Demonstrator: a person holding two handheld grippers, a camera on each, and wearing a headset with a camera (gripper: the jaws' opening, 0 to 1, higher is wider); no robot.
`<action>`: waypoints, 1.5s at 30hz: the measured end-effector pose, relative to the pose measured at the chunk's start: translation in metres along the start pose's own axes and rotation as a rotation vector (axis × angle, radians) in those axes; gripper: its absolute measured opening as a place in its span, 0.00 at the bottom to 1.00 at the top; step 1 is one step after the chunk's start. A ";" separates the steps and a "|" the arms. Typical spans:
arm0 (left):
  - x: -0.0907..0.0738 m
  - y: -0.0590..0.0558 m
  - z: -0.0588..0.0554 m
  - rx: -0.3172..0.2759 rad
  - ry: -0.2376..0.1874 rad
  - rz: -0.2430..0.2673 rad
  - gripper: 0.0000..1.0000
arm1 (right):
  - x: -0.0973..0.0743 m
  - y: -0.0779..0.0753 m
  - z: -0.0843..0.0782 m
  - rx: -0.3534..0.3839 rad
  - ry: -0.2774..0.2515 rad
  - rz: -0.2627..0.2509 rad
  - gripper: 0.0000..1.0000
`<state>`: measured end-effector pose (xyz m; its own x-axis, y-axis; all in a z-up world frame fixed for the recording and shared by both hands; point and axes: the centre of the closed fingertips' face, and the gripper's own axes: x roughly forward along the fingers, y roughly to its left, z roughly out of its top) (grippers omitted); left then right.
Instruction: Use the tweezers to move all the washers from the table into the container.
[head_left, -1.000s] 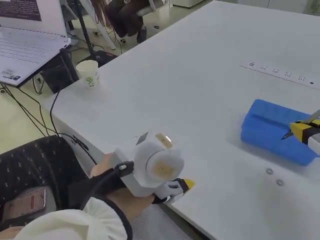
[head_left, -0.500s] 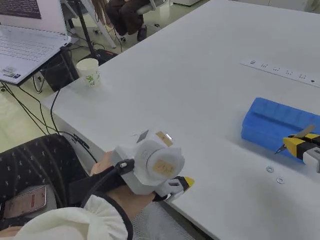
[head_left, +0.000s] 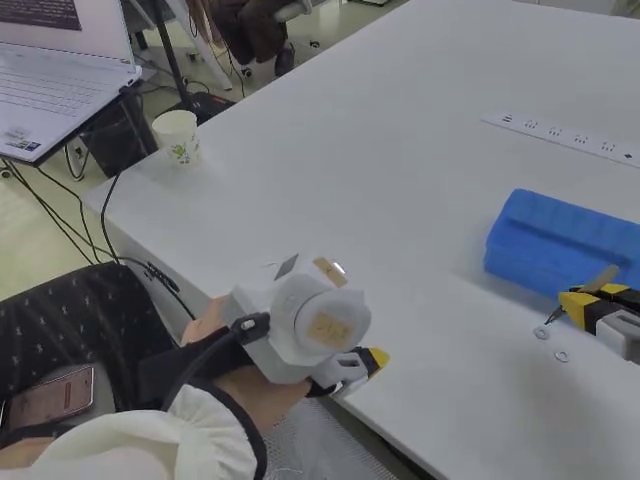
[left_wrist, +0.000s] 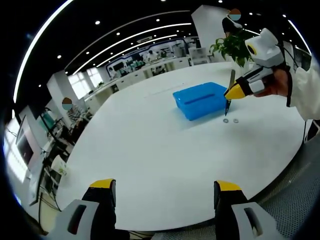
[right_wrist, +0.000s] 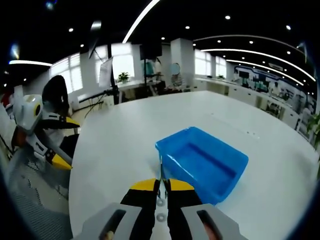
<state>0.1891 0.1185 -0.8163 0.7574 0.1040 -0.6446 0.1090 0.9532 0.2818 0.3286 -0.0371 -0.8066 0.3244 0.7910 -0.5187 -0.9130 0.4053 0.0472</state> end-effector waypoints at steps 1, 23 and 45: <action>0.000 0.000 0.000 0.000 0.000 0.000 0.82 | 0.000 0.000 -0.001 -0.001 0.003 -0.001 0.04; 0.000 0.001 -0.001 0.003 0.006 0.003 0.81 | 0.005 -0.001 -0.012 -0.001 0.021 -0.018 0.04; 0.002 0.000 -0.001 0.007 0.012 0.004 0.81 | 0.007 -0.003 -0.014 -0.016 0.014 -0.032 0.02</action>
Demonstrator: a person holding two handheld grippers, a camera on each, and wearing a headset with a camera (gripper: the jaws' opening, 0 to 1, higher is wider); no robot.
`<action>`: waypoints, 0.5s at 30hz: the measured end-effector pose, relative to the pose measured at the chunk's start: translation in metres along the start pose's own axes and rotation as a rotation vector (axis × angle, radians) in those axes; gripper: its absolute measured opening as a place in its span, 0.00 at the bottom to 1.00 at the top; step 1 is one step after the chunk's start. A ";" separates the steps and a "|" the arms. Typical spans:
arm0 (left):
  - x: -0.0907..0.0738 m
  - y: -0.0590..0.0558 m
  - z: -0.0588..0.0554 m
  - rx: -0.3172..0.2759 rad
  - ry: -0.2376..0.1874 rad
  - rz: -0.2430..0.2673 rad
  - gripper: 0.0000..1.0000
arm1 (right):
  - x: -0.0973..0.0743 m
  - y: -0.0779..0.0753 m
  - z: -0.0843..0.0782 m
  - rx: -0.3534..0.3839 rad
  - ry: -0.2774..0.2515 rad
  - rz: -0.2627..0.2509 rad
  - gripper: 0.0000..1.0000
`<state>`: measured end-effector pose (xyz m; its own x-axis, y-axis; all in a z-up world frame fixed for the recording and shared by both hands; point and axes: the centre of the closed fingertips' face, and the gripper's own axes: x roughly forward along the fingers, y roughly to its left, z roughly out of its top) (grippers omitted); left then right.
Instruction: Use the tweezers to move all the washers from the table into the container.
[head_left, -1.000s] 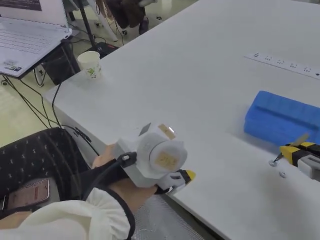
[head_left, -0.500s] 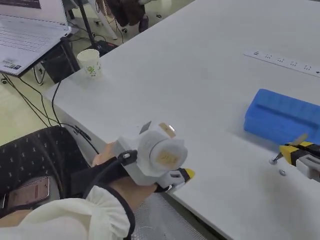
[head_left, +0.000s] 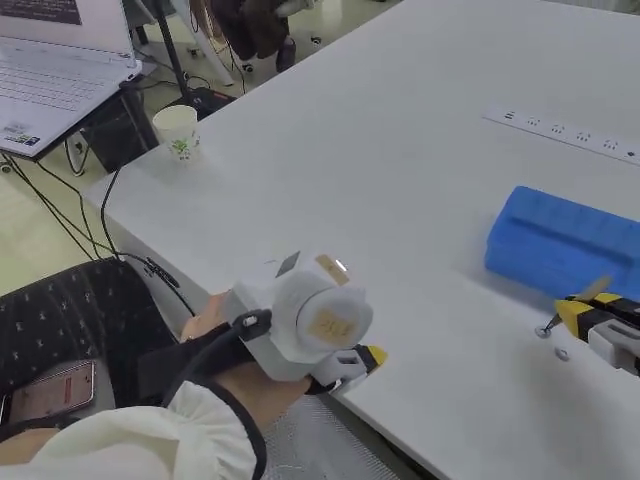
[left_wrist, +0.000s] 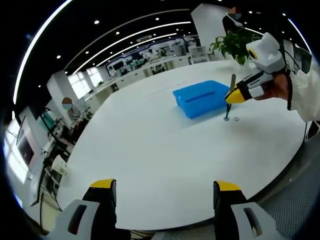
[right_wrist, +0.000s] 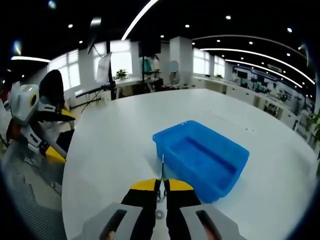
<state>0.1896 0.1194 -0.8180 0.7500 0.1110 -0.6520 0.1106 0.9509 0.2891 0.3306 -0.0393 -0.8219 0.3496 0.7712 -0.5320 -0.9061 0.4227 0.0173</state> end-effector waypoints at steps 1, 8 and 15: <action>0.000 0.000 0.000 0.001 0.000 0.000 0.81 | 0.000 0.000 0.000 0.006 0.002 0.002 0.02; -0.003 0.000 0.000 0.000 -0.004 0.001 0.80 | 0.000 0.003 0.000 -0.007 0.017 -0.001 0.01; -0.004 -0.001 0.001 -0.002 -0.009 -0.001 0.81 | 0.001 0.002 0.001 -0.010 0.040 0.000 0.01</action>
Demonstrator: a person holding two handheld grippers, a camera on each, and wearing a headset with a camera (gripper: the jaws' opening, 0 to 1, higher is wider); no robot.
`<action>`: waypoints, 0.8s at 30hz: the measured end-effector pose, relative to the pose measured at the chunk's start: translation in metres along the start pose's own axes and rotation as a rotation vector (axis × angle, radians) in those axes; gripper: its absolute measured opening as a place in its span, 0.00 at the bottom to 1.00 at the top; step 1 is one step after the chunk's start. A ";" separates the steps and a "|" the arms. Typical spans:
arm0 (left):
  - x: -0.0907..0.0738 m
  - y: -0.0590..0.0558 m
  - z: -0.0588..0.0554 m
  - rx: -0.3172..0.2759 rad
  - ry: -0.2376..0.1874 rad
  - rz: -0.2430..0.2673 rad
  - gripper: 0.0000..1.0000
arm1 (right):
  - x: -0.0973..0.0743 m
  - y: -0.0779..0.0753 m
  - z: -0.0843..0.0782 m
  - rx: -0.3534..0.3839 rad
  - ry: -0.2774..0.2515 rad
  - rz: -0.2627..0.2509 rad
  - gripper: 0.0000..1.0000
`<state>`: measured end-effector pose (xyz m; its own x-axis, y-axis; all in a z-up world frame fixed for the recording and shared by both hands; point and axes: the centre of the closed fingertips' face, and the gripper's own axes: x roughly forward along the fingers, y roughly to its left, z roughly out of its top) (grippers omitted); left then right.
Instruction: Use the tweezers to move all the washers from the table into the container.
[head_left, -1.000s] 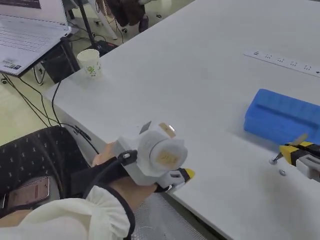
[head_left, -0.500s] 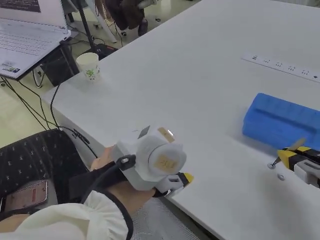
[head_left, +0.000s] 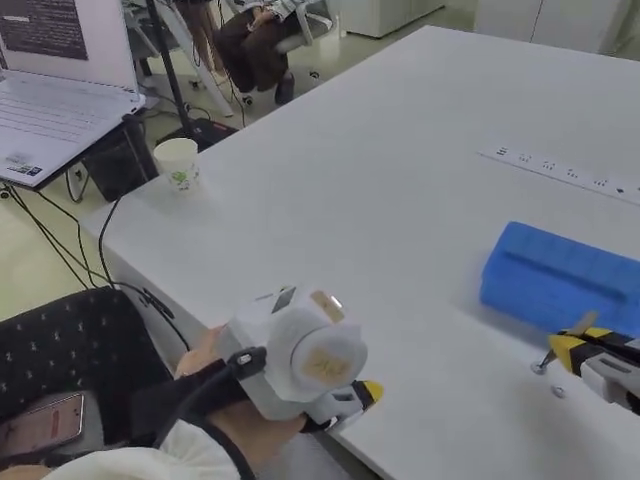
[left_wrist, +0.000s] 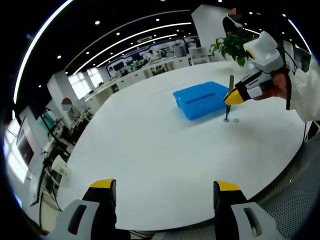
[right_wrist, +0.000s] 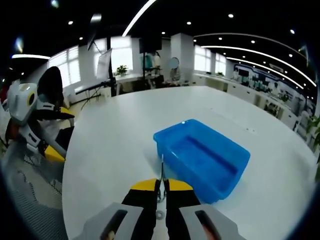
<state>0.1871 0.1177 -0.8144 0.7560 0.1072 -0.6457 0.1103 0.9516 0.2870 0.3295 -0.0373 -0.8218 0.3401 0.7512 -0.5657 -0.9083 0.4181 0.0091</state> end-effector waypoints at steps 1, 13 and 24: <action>0.000 0.000 0.000 -0.001 -0.001 -0.001 0.81 | 0.000 0.000 0.000 0.000 0.002 0.001 0.01; -0.001 0.001 -0.001 0.000 -0.002 0.001 0.80 | -0.007 0.005 0.016 -0.002 -0.023 0.006 0.01; 0.000 0.003 -0.002 0.005 0.000 0.000 0.80 | -0.013 -0.002 0.049 0.000 -0.098 -0.016 0.01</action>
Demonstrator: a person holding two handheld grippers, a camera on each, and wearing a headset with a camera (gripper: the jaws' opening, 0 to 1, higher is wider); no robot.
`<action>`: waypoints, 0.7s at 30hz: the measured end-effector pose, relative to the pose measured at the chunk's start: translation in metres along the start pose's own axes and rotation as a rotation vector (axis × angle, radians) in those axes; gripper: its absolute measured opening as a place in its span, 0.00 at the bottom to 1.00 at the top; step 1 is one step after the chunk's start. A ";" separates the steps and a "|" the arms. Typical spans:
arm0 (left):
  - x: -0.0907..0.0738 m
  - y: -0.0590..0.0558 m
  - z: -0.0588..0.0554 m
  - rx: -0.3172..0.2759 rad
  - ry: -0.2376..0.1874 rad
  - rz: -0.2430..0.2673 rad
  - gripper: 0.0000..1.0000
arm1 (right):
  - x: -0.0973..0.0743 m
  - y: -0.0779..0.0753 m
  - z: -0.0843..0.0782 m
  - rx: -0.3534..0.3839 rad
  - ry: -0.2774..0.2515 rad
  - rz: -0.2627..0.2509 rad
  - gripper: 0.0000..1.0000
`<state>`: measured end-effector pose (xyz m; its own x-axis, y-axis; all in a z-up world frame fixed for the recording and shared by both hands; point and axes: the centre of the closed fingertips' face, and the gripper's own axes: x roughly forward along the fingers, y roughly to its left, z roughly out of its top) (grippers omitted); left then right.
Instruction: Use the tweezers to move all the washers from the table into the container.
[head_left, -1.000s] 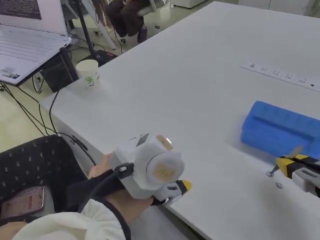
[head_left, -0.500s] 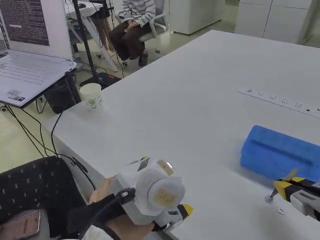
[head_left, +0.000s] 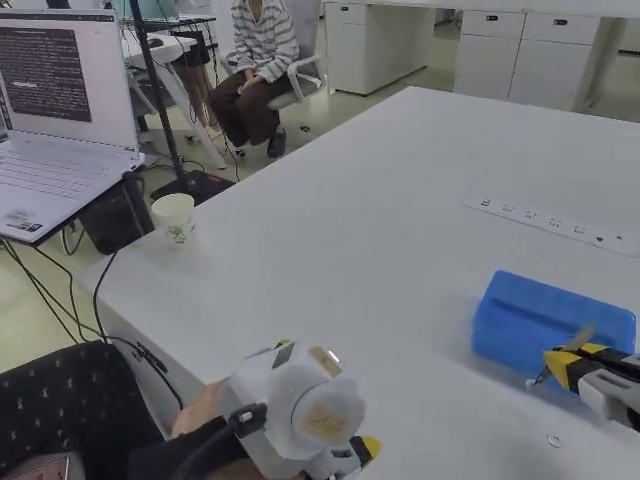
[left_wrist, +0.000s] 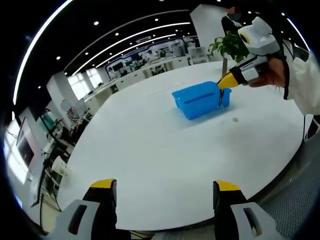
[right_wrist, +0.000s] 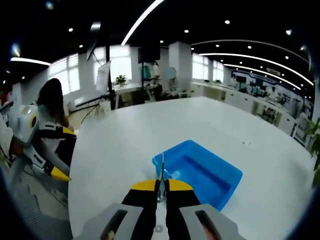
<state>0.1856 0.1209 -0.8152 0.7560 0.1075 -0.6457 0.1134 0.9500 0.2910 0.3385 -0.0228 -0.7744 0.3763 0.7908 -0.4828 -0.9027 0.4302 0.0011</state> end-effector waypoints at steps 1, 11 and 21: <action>0.001 0.000 0.000 0.000 0.001 0.001 0.80 | 0.000 -0.002 0.003 -0.002 -0.006 -0.003 0.01; 0.004 -0.001 0.001 0.002 0.008 0.002 0.79 | 0.003 -0.024 0.031 0.004 -0.070 -0.037 0.01; 0.003 -0.003 0.003 -0.007 0.002 -0.001 0.78 | 0.014 -0.045 0.036 -0.008 -0.078 -0.081 0.01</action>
<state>0.1900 0.1178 -0.8157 0.7546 0.1073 -0.6473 0.1094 0.9521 0.2855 0.3922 -0.0156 -0.7499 0.4628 0.7854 -0.4109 -0.8704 0.4906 -0.0427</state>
